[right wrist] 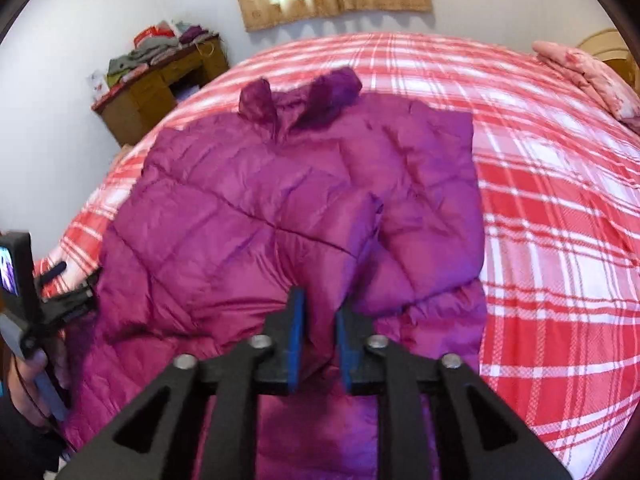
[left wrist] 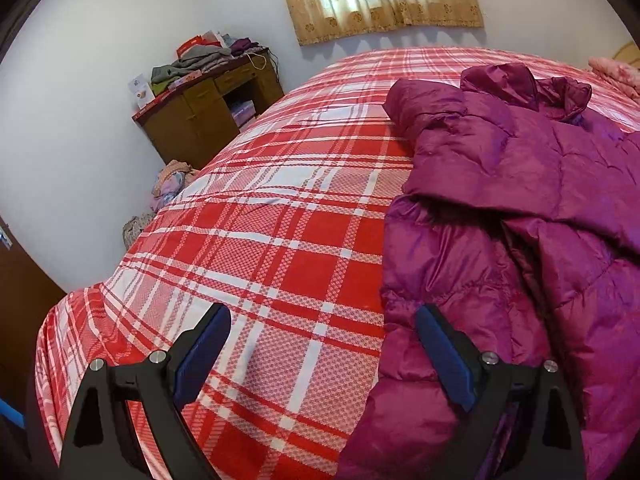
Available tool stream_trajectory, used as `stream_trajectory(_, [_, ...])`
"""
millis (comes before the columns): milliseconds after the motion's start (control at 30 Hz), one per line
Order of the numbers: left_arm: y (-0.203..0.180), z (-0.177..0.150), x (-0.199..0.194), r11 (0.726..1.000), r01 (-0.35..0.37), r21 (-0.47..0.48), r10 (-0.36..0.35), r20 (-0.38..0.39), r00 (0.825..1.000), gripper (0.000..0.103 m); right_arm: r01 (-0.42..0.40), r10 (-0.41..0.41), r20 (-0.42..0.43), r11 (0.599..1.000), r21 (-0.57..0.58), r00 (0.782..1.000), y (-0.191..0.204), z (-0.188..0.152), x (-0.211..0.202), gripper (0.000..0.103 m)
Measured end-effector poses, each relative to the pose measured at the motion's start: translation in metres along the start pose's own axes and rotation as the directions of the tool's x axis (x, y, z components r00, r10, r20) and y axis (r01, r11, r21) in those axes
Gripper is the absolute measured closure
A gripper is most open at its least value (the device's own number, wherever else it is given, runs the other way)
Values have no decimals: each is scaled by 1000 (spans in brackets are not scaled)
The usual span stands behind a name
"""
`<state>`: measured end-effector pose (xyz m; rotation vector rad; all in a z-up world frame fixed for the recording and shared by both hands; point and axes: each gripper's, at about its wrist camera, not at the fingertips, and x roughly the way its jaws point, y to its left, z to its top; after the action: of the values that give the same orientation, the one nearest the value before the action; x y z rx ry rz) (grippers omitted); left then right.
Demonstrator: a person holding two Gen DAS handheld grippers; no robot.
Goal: Fold large clothes
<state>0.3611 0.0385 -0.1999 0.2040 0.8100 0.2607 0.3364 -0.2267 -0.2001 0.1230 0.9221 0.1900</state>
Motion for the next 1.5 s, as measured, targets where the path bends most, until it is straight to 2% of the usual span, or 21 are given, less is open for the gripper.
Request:
stream_trajectory(33, [4, 5, -5, 1000, 8, -8, -8, 3, 1000, 9, 19, -19, 6, 1000, -11, 1000, 1, 0, -3, 41])
stream_trajectory(67, [8, 11, -12, 1000, 17, -18, -17, 12, 1000, 9, 36, -35, 38, 999, -18, 999, 2, 1, -11, 41])
stream_trajectory(200, [18, 52, -45, 997, 55, -50, -50, 99, 994, 9, 68, -69, 141, 998, 8, 988, 0, 11, -45, 58])
stream_trajectory(233, [15, 63, -50, 996, 74, -57, -67, 111, 992, 9, 74, -77, 176, 997, 19, 981, 1, 17, -53, 66])
stream_trajectory(300, [0, 81, -55, 992, 113, -58, -105, 138, 985, 9, 63, -66, 204, 998, 20, 977, 3, 27, -55, 73])
stream_trajectory(367, [-23, 91, -51, 990, 135, -38, -128, 146, 981, 9, 67, -66, 197, 998, 2, 978, 13, 37, -44, 75])
stream_trajectory(467, [-61, 92, -28, 995, 99, -5, -97, 136, 986, 9, 68, -62, 174, 997, -27, 983, 25, 44, -13, 77])
stream_trajectory(633, [-100, 76, 25, 998, 58, 39, -59, 37, 998, 9, 86, -83, 126, 996, -21, 989, 25, 34, 26, 78])
stream_trajectory(767, [-100, 70, 39, 995, 93, 20, -93, 10, 996, 9, 86, -82, 119, 996, -32, 990, 18, 23, 37, 82])
stream_trajectory(1300, [-105, 70, 43, 996, 79, 43, -79, -1, 997, 8, 91, -87, 94, 995, -37, 992, 19, 16, 47, 82])
stream_trajectory(1400, [-92, 81, 31, 999, 20, 39, -19, -26, 1000, 8, 94, -90, 80, 994, -49, 993, 20, 20, 45, 82])
stream_trajectory(1433, [-83, 89, 21, 1000, 9, 16, -9, -4, 1000, 8, 90, -86, 82, 995, -48, 993, 20, 24, 37, 82])
stream_trajectory(1500, [-63, 108, 2, 999, 31, -35, -28, 68, 997, 8, 59, -57, 162, 998, -6, 985, 13, 34, 10, 82])
